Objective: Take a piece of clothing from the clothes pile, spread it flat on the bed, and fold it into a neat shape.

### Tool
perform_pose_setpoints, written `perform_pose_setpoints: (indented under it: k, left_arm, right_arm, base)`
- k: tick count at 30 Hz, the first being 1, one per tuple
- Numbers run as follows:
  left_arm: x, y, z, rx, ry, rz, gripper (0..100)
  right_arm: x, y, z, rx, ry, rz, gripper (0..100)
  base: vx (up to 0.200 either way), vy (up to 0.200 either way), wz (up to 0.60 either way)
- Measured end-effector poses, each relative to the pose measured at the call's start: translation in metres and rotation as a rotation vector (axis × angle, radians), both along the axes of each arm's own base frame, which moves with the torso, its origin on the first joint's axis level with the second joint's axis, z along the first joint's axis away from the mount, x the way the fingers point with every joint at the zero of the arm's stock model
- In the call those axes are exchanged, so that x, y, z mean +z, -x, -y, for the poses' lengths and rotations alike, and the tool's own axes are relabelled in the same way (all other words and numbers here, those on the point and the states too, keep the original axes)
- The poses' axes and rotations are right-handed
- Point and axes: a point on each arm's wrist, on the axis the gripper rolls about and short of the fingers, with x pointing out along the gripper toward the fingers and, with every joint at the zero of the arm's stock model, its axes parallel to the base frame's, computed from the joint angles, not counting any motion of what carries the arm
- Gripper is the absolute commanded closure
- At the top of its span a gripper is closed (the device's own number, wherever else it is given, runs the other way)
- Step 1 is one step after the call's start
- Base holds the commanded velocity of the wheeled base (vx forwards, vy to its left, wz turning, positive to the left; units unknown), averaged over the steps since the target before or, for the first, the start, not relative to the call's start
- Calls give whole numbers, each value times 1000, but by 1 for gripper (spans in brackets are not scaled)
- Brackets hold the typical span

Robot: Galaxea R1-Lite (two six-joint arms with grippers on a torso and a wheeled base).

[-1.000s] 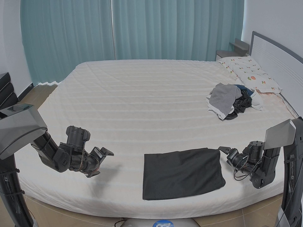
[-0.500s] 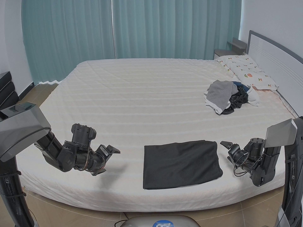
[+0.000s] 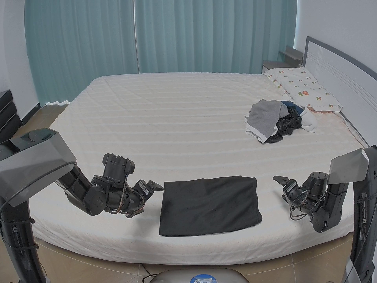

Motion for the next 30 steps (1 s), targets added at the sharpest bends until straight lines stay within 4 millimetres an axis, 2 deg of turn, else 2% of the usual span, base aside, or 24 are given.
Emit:
perform_pose_setpoints:
  k: [6, 15, 19, 24, 30]
  left_arm:
    - [-7, -2, 2, -14, -47, 13, 0]
    - [-21, 3, 0, -102, -124, 169, 0]
    - [-33, 14, -4, -166, -181, 236, 0]
    - [-49, 34, -5, -221, -225, 195, 0]
    - [-54, 41, -1, -243, -226, 174, 0]
  right_arm:
    - [-1, 1, -1, 2, 1, -5, 0]
    - [-2, 1, -2, 7, 3, -8, 0]
    - [-2, 2, -2, 9, 5, -10, 0]
    - [-3, 2, -2, 9, 6, -13, 0]
    - [-3, 2, -3, 10, 6, -14, 0]
  base:
    - [0, 0, 0]
    - [0, 0, 0]
    - [0, 0, 0]
    - [0, 0, 0]
    - [0, 0, 0]
